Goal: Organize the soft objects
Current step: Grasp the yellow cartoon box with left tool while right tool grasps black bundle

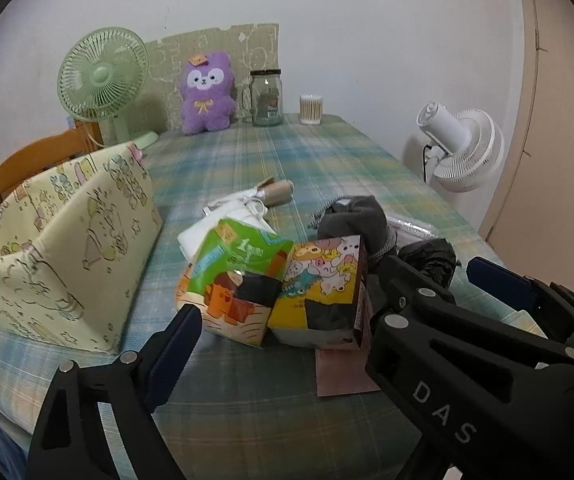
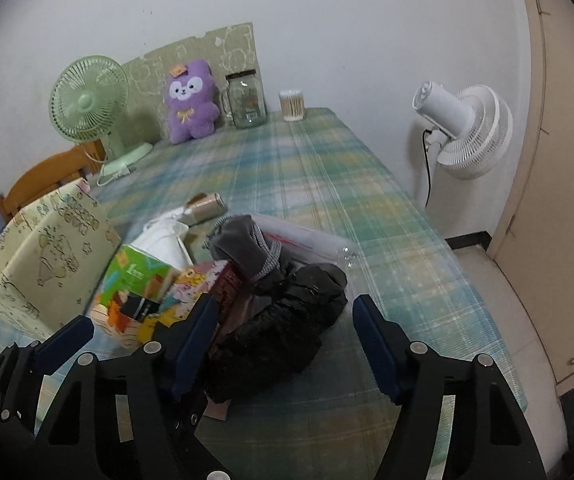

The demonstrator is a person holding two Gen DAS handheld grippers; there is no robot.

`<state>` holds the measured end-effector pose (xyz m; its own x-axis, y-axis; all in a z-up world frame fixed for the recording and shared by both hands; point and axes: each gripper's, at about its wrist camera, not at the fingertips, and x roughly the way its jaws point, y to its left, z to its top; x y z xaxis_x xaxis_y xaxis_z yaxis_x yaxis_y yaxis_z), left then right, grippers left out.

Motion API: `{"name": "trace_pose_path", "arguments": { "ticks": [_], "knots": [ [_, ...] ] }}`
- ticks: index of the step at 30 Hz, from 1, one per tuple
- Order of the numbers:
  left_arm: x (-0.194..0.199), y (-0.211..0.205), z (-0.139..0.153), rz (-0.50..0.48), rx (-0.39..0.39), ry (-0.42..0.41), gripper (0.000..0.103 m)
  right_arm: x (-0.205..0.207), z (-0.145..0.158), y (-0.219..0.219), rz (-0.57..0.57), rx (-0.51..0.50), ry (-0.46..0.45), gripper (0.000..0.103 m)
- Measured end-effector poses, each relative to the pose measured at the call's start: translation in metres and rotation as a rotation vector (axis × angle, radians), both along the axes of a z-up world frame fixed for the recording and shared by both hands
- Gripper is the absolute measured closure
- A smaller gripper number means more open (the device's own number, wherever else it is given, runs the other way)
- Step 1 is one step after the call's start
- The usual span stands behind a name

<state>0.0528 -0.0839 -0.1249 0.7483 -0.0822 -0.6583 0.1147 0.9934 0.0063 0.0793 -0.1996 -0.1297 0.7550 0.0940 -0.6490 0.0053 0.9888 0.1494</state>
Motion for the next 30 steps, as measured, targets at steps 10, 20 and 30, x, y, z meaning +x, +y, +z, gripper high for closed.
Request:
{"name": "trace_pose_path", "arguments": {
  "ticks": [10,20,30],
  "knots": [
    [0.007,-0.008,-0.011,-0.012,0.017,0.041,0.016,0.009,-0.013,-0.002,0.007,0.042,0.054,0.066],
    [0.016,-0.013,-0.008,-0.029,0.007,0.017,0.026,0.007,-0.007,-0.014,-0.011,0.058,0.026,0.072],
    [0.022,-0.017,-0.009,-0.061,0.000,0.041,0.059,0.010,-0.008,-0.017,-0.028,0.050,0.042,0.072]
  ]
}}
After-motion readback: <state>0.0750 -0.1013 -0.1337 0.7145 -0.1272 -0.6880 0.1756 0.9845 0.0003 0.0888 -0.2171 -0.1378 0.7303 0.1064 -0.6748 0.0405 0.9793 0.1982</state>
